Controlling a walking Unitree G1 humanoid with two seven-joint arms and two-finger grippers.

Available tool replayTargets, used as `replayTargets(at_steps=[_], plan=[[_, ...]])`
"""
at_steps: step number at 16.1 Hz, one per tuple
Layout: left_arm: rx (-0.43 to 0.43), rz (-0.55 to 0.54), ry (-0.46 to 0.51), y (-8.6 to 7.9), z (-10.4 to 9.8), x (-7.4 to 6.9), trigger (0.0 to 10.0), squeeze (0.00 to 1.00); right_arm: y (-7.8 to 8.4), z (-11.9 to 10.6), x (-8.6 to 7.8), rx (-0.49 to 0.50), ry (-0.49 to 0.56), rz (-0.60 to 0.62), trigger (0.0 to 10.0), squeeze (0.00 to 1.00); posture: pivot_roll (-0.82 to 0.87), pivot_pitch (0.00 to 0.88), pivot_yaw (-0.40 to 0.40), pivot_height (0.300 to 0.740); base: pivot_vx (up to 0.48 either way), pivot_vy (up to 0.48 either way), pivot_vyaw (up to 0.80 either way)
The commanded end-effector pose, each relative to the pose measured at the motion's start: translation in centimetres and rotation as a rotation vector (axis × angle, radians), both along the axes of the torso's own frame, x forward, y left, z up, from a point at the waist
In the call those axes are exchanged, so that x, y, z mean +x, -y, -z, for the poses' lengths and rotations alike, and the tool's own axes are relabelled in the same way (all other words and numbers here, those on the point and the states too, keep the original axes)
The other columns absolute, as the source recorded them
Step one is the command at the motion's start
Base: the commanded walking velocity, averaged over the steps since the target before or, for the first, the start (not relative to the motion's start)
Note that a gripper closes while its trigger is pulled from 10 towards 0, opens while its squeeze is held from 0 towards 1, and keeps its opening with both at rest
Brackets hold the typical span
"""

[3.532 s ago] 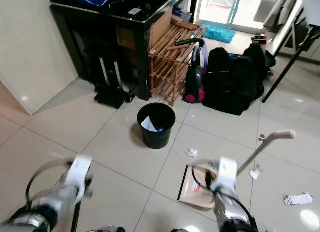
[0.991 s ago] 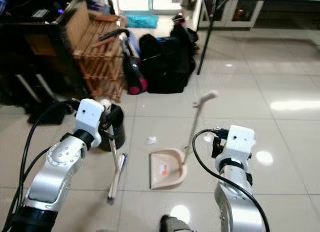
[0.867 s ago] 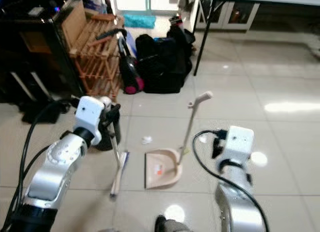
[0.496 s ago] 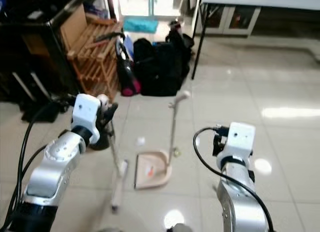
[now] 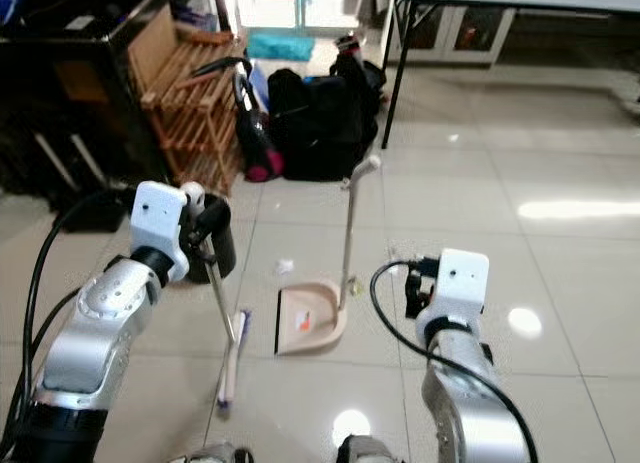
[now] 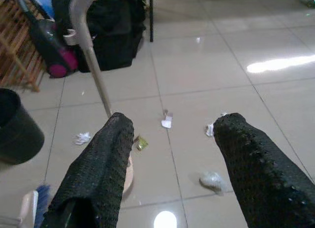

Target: Sweep floor

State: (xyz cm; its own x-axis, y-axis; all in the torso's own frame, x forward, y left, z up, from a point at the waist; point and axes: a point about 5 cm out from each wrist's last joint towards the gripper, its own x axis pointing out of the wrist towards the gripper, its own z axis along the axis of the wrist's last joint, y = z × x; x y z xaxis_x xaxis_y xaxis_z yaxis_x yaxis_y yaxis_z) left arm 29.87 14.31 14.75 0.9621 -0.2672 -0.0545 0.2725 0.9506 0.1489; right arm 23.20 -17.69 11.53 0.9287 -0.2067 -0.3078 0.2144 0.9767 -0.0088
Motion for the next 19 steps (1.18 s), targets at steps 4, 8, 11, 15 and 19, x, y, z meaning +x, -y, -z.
replayTargets(at_steps=[4,8,11,15,19], plan=[[-0.011,-0.008,0.061,0.1,-1.3,-0.1,10.0,0.00,-0.2,-1.3,0.4,0.000,0.032,-0.022,10.0,0.00,-0.07,0.134,0.007,0.740,0.000,0.000,0.00],[-0.004,-0.016,0.073,0.1,-1.3,-0.2,10.0,0.00,0.2,-1.9,1.3,-0.027,0.073,0.015,10.0,0.00,-0.06,0.138,0.003,0.740,0.261,0.000,0.00],[-0.005,-0.023,0.077,-0.1,-1.5,-0.2,10.0,0.00,-0.1,-2.0,1.5,-0.009,0.076,-0.006,10.0,0.00,-0.05,0.136,-0.002,0.740,0.277,0.000,0.00],[0.031,-0.028,0.083,-0.8,-1.4,-0.6,10.0,0.00,-0.2,-1.6,1.3,0.000,0.079,-0.003,10.0,0.00,-0.04,0.120,-0.005,0.740,0.277,0.000,0.00],[0.036,-0.031,0.089,-1.3,-1.6,-0.8,10.0,0.00,-0.3,-0.8,1.0,0.019,0.066,-0.016,10.0,0.00,-0.04,0.106,-0.001,0.740,0.271,0.000,0.00]])
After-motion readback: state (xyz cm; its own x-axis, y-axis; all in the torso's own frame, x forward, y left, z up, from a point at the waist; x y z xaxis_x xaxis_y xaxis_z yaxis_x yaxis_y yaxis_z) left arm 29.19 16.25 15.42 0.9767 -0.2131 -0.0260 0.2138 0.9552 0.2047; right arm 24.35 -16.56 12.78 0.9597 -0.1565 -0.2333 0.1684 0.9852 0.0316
